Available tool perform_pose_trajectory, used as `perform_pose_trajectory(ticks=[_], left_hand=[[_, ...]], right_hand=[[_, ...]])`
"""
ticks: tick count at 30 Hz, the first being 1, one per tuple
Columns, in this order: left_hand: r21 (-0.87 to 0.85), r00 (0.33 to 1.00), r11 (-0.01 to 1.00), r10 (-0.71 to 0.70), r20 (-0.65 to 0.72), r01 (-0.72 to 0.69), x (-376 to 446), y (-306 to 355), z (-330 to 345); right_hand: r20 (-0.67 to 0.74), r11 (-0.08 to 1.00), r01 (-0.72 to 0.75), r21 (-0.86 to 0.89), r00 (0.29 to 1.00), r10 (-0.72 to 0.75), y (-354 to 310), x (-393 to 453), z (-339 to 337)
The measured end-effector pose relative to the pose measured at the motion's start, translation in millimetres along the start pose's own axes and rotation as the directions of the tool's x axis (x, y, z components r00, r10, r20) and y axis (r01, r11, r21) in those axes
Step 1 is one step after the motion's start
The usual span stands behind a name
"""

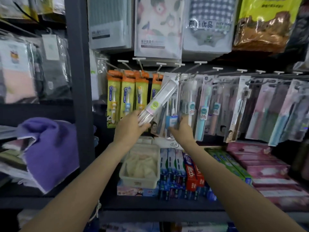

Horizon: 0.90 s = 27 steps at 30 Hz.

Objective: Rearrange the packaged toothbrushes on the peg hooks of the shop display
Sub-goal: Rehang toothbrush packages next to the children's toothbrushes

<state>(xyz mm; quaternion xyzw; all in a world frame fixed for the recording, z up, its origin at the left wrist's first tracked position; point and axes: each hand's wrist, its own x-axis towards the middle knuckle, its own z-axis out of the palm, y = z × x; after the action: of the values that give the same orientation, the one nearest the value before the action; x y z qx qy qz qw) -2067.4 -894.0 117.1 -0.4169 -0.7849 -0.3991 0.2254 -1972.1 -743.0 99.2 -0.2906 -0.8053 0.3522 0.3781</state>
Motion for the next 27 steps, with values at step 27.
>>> perform_pose_trajectory(ticks=[27], left_hand=[[-0.213, 0.961, 0.975, 0.110, 0.255, -0.055, -19, 21, 70]], right_hand=[[-0.258, 0.943, 0.244, -0.227, 0.918, -0.300, -43, 16, -37]])
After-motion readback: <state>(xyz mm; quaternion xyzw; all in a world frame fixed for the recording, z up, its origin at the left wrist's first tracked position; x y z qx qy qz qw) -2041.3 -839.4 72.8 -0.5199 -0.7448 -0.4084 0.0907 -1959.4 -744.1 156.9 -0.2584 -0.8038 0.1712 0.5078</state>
